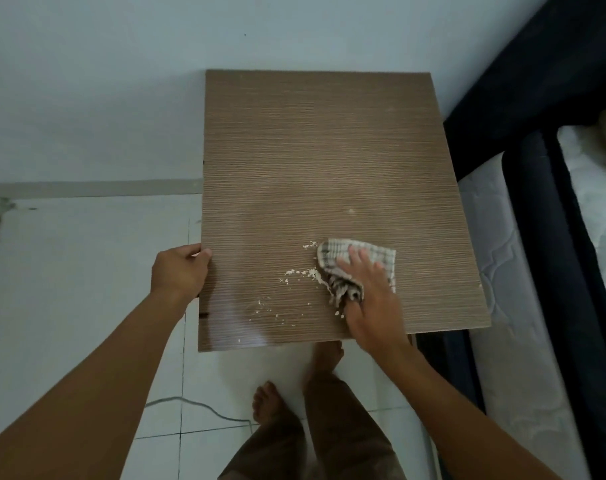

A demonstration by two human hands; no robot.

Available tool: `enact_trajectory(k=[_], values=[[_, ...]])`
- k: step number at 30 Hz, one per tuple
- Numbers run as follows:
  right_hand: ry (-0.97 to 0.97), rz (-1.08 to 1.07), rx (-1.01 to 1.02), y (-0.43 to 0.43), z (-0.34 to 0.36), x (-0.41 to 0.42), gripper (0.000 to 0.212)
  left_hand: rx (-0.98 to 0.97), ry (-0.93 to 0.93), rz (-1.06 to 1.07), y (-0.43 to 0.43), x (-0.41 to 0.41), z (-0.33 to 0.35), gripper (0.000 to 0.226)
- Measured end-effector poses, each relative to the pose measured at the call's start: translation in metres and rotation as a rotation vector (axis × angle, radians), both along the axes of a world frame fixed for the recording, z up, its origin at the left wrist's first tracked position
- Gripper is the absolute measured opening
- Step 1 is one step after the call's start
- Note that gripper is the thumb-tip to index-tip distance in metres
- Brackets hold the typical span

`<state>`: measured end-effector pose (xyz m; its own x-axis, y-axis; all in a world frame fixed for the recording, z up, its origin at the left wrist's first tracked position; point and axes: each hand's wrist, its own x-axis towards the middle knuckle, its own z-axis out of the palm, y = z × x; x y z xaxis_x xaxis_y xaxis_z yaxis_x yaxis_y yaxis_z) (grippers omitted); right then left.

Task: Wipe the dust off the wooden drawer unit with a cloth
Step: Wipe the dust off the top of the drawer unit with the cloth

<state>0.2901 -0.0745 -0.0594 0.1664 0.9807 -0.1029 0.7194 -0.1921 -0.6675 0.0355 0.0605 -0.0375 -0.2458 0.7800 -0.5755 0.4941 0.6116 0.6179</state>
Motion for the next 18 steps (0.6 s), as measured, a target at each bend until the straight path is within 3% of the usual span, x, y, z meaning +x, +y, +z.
enact_trajectory(k=[5,7,10,13,18], values=[[0.122,0.049,-0.106,-0.034,0.005,-0.011,0.059,-0.047,-0.109,0.050,-0.002,-0.005,0.001,0.032],[0.282,-0.079,-0.159,-0.030,0.023,-0.010,0.053,-0.063,-0.140,0.061,-0.005,-0.008,0.003,0.030],[0.390,-0.273,-0.041,-0.002,0.062,-0.002,0.039,-0.077,-0.164,0.067,-0.013,-0.014,0.005,0.027],[0.286,-0.357,0.051,0.042,0.087,0.013,0.027,-0.116,-0.198,0.077,-0.022,-0.019,0.008,0.026],[0.004,-0.250,0.038,0.131,0.069,0.034,0.026,-0.136,-0.244,0.120,-0.039,-0.024,0.007,0.022]])
